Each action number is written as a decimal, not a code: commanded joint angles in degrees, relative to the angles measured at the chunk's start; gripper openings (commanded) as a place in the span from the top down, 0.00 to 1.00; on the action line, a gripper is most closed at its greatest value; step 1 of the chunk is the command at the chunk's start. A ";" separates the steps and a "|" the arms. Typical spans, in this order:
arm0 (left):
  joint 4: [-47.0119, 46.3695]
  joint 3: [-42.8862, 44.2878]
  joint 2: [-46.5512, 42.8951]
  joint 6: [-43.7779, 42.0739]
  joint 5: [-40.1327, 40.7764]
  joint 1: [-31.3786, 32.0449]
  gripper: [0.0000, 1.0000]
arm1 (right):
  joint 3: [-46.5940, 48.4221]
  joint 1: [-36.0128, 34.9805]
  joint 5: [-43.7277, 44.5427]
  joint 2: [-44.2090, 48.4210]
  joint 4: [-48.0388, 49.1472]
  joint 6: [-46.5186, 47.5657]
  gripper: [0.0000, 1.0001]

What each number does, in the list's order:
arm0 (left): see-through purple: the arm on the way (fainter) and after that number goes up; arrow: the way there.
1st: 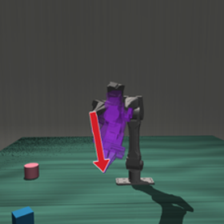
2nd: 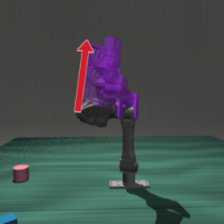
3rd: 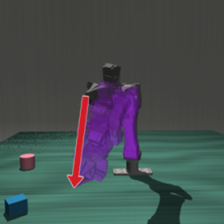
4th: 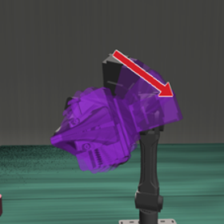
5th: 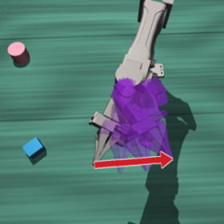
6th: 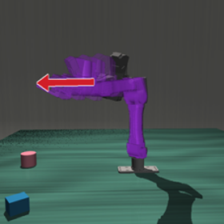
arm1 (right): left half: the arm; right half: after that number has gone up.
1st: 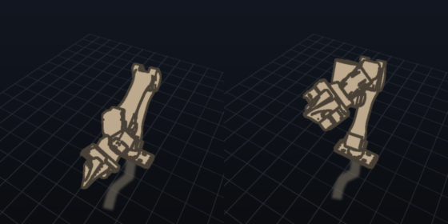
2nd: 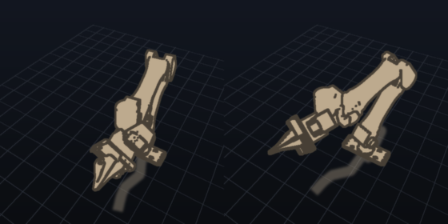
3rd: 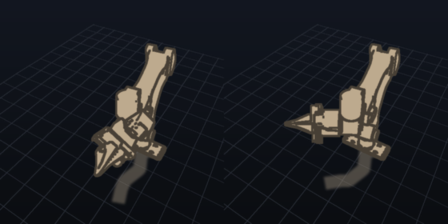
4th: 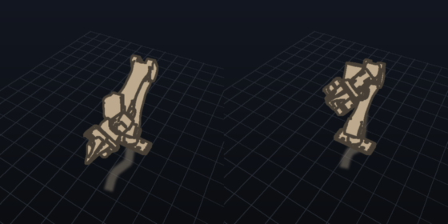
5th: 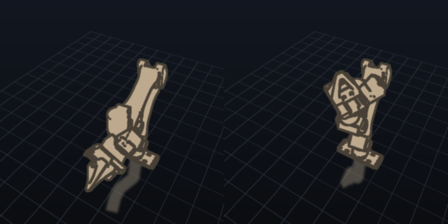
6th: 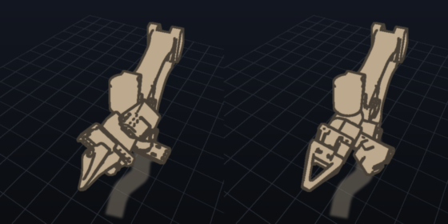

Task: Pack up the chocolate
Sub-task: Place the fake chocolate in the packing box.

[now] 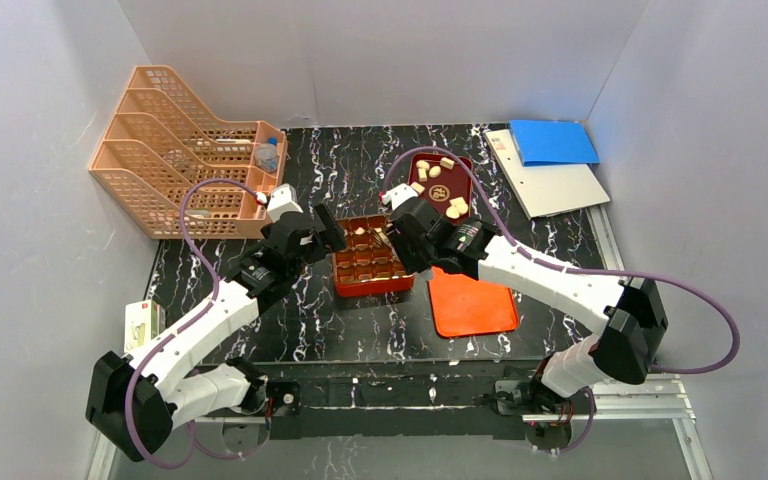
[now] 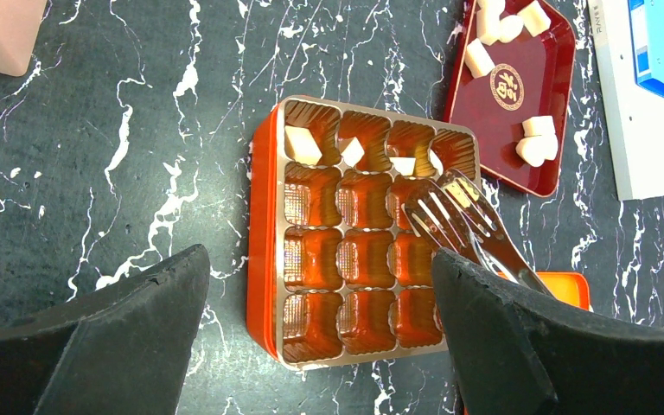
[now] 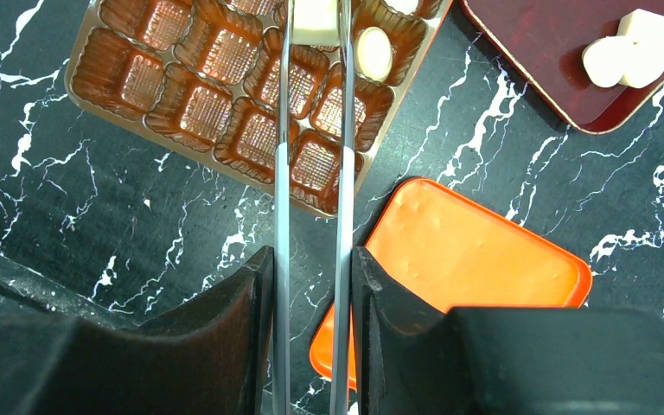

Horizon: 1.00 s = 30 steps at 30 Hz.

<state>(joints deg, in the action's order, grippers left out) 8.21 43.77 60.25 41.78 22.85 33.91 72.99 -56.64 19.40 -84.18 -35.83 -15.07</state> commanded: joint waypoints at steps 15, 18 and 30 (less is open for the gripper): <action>0.81 1.41 -0.35 -0.42 0.26 -0.25 0.03 | 2.90 -0.16 1.25 0.16 3.47 0.23 0.58; 0.80 1.41 -0.31 -0.45 0.26 -0.25 0.03 | 3.02 -0.22 1.25 0.16 3.59 0.35 0.58; 1.00 1.28 -0.40 -0.33 0.39 -0.25 0.03 | 3.30 -0.20 1.95 0.78 3.95 0.71 0.61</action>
<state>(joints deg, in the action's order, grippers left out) 8.23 43.77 60.27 41.78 22.85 33.91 73.43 -56.64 19.44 -84.40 -35.33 -14.79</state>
